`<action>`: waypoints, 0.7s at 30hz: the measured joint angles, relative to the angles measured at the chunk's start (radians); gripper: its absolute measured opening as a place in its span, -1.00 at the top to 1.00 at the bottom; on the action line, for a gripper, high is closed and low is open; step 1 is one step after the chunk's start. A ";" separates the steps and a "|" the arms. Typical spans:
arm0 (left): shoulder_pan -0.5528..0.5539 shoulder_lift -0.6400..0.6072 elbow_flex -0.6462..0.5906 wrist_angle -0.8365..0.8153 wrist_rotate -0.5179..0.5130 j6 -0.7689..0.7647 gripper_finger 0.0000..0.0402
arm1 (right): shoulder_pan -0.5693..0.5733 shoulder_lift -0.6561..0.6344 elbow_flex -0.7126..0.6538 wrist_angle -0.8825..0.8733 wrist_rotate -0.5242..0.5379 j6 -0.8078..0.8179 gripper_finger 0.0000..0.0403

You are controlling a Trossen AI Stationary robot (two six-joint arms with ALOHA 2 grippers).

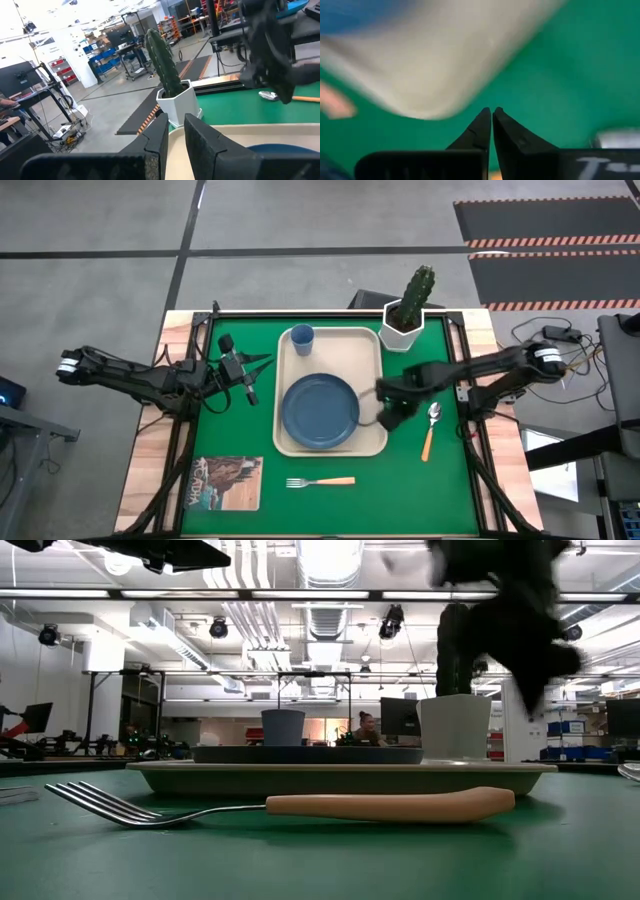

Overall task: Pick and place plate/cup/fork/spoon on tray
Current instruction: Put the orange spoon on top of the tray

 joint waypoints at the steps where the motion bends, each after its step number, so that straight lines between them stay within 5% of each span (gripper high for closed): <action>1: 0.000 0.000 0.000 -0.001 0.000 0.000 0.78 | 0.013 -0.013 -0.050 -0.004 -0.009 0.060 0.96; 10: 0.000 0.000 0.000 -0.003 0.000 -0.001 0.78 | 0.058 -0.143 -0.294 0.002 -0.052 0.331 0.91; 21: 0.000 0.000 -0.003 -0.006 0.000 -0.002 0.78 | 0.141 -0.169 -0.332 0.009 -0.025 0.476 0.30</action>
